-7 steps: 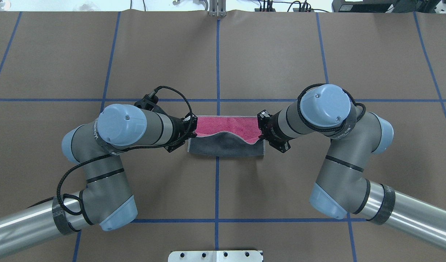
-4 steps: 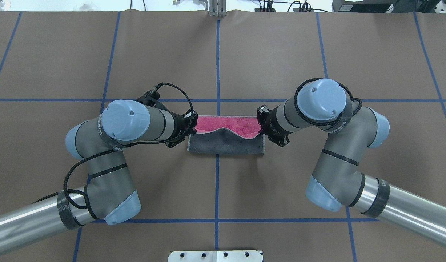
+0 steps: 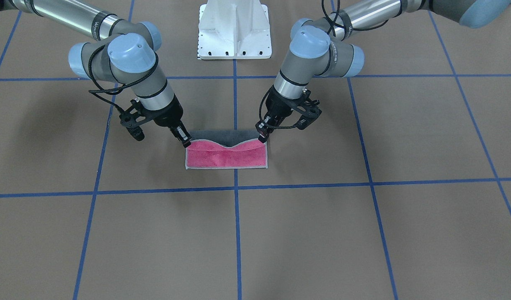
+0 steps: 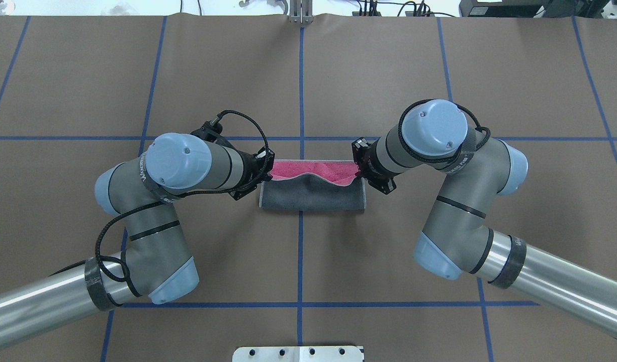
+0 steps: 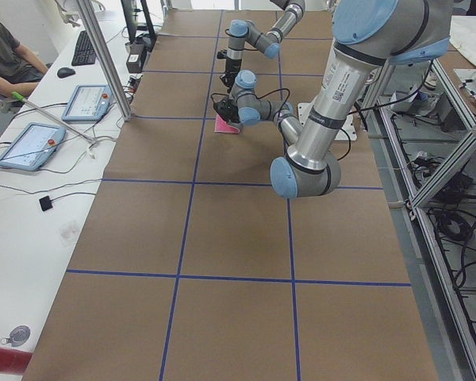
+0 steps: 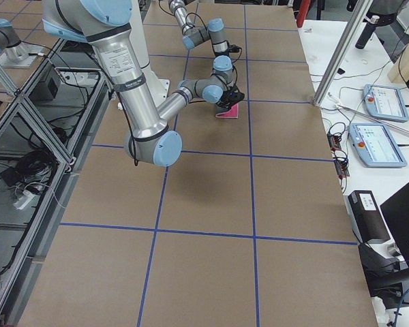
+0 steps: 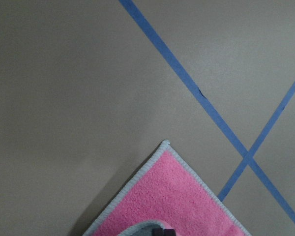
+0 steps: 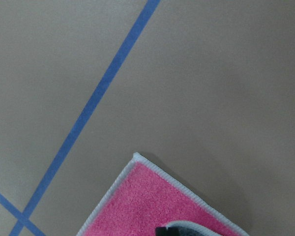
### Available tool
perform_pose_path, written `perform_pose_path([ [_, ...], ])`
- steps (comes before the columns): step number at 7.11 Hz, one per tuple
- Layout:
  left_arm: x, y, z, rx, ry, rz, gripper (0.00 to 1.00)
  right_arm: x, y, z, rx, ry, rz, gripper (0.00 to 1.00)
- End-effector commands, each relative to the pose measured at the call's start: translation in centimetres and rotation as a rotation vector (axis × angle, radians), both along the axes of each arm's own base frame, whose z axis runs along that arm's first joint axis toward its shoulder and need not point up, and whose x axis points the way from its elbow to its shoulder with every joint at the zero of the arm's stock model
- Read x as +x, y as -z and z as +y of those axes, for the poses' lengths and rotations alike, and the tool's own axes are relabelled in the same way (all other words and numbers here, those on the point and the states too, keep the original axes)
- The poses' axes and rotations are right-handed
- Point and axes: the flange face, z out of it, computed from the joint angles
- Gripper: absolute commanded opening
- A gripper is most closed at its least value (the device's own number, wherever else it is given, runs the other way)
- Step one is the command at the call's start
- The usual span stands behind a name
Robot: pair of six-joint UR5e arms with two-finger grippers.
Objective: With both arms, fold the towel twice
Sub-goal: 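Lay the corners down on the far edge and open both grippers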
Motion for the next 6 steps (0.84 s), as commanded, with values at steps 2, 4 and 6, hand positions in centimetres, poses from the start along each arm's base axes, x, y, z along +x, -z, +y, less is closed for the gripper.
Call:
perform_pose_path([
  [2,0.1,-0.1,-0.2,-0.002,0.001,-0.004,0.0,-0.2,0.0,-0.7,0.003,-0.002,0.007,0.0],
  [4,0.0,-0.2,-0.4,-0.003,0.004,-0.005,0.0,-0.4,-0.3,-0.8,0.0,-0.002,0.012,0.0],
  [6,0.4,0.4,-2.3,-0.008,0.026,-0.011,0.19,-0.4,-0.6,-1.0,-0.003,-0.006,0.017,0.52],
])
